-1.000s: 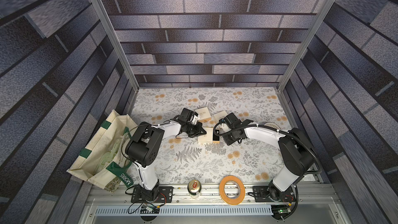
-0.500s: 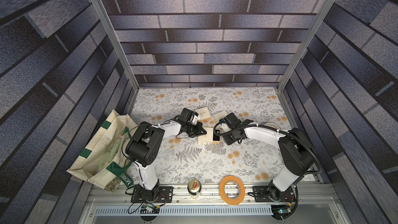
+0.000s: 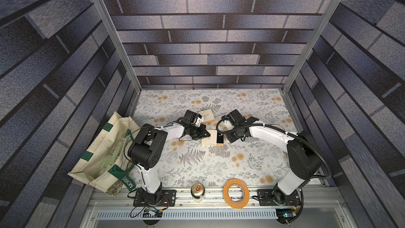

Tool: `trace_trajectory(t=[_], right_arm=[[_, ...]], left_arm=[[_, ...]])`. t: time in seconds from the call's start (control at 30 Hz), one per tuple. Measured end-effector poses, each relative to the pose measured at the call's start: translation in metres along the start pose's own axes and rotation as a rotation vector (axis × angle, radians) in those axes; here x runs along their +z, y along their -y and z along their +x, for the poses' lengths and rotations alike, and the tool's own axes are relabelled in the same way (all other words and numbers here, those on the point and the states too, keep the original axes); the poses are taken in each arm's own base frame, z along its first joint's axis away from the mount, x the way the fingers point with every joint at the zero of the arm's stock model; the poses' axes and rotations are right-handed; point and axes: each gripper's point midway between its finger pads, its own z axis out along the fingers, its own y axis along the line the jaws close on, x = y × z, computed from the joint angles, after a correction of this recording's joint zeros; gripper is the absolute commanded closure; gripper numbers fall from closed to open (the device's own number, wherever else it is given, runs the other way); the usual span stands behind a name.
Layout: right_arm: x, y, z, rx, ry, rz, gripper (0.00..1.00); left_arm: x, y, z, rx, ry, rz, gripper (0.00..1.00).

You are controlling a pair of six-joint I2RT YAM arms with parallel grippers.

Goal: Take out the earrings from the drawer-style jewelry box
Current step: Place the earring at the center of the board, then pick up the earring from the drawer.

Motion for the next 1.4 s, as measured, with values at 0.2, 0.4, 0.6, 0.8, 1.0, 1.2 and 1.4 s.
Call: trace_trajectory(t=[0.2,0.4,0.6,0.8,1.0,1.2,1.4], right_arm=[[-0.026,-0.011,-0.032,-0.04,0.068,-0.055,0.7],[-0.027,-0.017,-0.05,-0.077,0.078,-0.08,0.72],[-0.001,-0.02,-0.034,-0.136,-0.015,-0.087,0.73],[0.002,-0.024,-0.031,-0.225,-0.044,-0.1,0.73],[0.006,-0.032,-0.044,-0.303,-0.032,-0.112,0.73],[0.018,-0.037,-0.034,-0.337,-0.086,-0.125,0.74],[0.019,-0.039,-0.033,-0.363,-0.1,-0.124,0.76]], left_arm=[[0.0,0.0,0.0,0.0,0.0,0.001,1.0],[0.0,0.0,0.0,0.0,-0.001,0.001,1.0],[0.0,0.0,0.0,0.0,-0.001,0.001,1.0],[0.0,0.0,0.0,-0.001,-0.002,0.0,1.0],[0.0,0.0,0.0,-0.001,-0.001,0.0,1.0],[0.0,0.0,0.0,-0.001,-0.002,0.0,1.0],[0.0,0.0,0.0,-0.001,-0.002,0.0,1.0]])
